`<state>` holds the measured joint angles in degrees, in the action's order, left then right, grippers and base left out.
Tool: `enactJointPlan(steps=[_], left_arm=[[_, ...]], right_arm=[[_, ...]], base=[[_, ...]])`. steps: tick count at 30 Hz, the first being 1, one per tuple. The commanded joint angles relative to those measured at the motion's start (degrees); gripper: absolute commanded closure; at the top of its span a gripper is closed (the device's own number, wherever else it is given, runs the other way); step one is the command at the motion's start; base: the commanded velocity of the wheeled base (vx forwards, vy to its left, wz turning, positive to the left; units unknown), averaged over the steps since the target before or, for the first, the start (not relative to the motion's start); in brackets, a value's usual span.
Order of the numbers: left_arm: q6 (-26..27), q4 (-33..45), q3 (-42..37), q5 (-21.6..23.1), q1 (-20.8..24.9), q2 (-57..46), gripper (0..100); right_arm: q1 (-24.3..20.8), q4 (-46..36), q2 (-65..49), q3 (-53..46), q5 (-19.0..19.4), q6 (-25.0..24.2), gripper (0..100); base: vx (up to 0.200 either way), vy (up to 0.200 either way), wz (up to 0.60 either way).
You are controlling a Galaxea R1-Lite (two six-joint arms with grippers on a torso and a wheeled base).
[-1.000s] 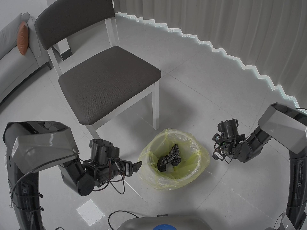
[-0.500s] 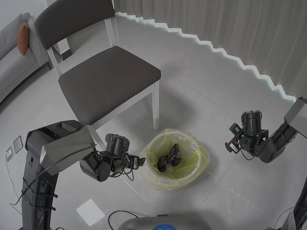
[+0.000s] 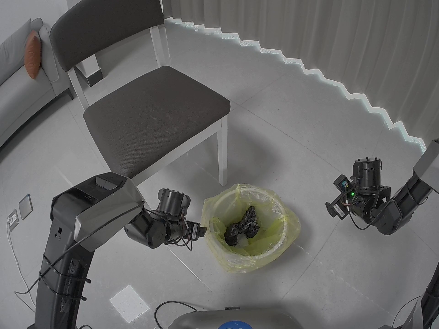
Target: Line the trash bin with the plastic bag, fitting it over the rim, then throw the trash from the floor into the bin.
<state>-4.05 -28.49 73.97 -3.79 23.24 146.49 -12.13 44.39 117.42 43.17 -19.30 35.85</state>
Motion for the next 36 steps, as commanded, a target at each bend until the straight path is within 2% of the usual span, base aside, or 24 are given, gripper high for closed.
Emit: enactJointPlan(steps=[1, 9, 15, 19, 20, 21, 25, 30, 36], left_arm=[[0.2, 7.5, 10.1, 0.2, 0.5, 3.4, 0], [0.1, 7.5, 8.0, 0.1, 0.0, 2.7, 0], [-0.2, 0.5, -1.0, 0.5, -0.6, -2.7, 0], [-0.3, -2.0, -4.9, 1.9, 0.0, -7.2, 0], [-0.3, -2.0, -4.9, 1.9, 0.0, -7.2, 0], [-0.3, -2.0, -6.0, 2.4, 0.3, -9.0, 0], [-0.3, -2.1, -7.6, 2.5, 0.4, -11.8, 0], [-0.3, -2.3, -10.0, 2.6, 0.4, -14.0, 0], [-0.5, -5.7, -11.7, 2.8, 0.3, -14.1, 0]], right_arm=[[0.0, 2.0, 3.5, -1.1, 0.0, 0.1, 0], [0.0, 1.8, 10.2, 3.7, 2.6, -0.2, 0], [0.0, 1.1, 14.9, 7.1, 3.0, -2.5, 0], [-0.4, -4.4, 16.8, 9.4, 7.2, -6.2, 0], [-0.4, -4.4, 16.8, 9.4, 7.2, -6.2, 0], [-0.5, -8.5, 17.8, 11.3, 8.7, -8.3, 0], [-0.7, -12.7, 21.2, 16.2, 11.8, -11.8, 0], [-2.0, -13.8, 23.2, 18.4, 14.5, -11.9, 0], [-3.5, -14.5, 26.5, 21.3, 15.0, -11.7, 0]], base=[[0.000, 0.000, 0.00], [0.000, 0.000, 0.00], [0.000, 0.000, 0.00], [0.000, 0.000, 0.00], [0.000, 0.000, 0.00], [0.000, 0.000, 0.00], [0.000, 0.000, 0.00], [0.000, 0.000, 0.00], [0.000, 0.000, 0.00]])
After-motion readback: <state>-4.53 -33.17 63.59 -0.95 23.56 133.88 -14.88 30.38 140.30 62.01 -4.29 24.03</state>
